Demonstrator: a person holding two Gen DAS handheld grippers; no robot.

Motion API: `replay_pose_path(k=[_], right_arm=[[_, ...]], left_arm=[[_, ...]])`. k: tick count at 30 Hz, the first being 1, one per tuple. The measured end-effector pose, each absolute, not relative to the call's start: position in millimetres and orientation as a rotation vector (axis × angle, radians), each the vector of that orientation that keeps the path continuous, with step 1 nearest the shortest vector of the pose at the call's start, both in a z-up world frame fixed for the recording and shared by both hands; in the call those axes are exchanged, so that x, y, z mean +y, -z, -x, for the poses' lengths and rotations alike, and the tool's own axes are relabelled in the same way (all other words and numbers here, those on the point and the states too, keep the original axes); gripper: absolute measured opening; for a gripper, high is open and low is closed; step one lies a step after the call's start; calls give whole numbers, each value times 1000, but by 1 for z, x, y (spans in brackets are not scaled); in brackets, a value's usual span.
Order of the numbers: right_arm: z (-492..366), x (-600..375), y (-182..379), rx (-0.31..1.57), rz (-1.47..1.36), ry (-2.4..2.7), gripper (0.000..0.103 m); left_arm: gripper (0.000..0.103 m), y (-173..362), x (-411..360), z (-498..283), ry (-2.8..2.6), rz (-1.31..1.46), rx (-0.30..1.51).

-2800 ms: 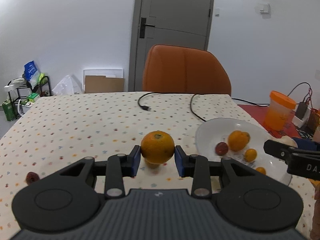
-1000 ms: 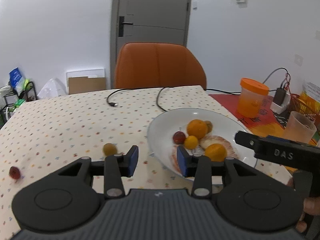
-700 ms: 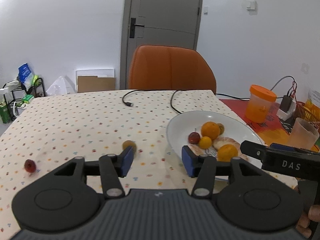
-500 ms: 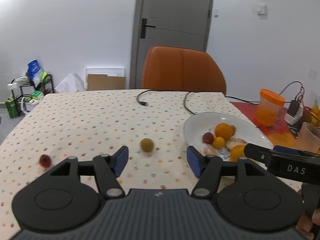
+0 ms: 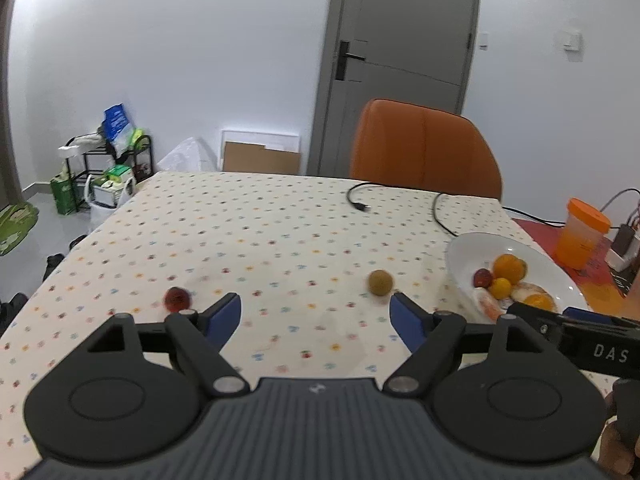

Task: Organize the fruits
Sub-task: 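Move both tools back toward the red plum and yellow-green fruit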

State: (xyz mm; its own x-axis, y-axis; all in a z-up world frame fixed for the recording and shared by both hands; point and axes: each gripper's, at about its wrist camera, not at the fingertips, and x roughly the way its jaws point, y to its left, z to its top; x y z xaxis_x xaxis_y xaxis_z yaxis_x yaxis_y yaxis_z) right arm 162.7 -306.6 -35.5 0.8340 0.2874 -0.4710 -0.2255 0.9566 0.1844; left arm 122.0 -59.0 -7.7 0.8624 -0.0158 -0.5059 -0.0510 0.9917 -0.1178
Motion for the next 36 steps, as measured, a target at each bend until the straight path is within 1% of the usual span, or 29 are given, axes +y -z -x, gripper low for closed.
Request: replay_pose_path(k=[27,36], right_arm=[[-173,-237,39,526,-27,-350,99],[-185,-220,42,534,-9,-367,96]], left_arm=[[80,32,14,-117,-126,209,566],[80,39,29,-128,-147,228,567]])
